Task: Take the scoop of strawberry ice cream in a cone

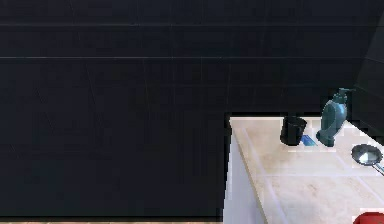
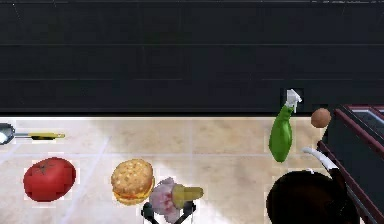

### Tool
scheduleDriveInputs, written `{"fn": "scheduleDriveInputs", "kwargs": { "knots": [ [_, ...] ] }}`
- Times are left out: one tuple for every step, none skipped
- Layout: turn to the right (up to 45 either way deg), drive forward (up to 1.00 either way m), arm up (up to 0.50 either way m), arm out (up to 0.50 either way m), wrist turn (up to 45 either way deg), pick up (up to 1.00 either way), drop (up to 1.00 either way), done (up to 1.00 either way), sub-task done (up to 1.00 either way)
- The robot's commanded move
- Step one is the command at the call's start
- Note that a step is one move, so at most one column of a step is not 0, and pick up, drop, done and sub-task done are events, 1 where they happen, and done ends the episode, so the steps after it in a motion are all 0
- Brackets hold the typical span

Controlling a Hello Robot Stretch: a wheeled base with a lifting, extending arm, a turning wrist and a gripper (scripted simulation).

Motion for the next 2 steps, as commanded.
{"fn": "scheduleDriveInputs", "kwargs": {
  "knots": [
    [0.0,0.00,0.10,0.00,0.0,0.00,0.00,0.00,0.00],
    [0.0,0.00,0.00,0.00,0.0,0.00,0.00,1.00,0.00]
  ]
}}
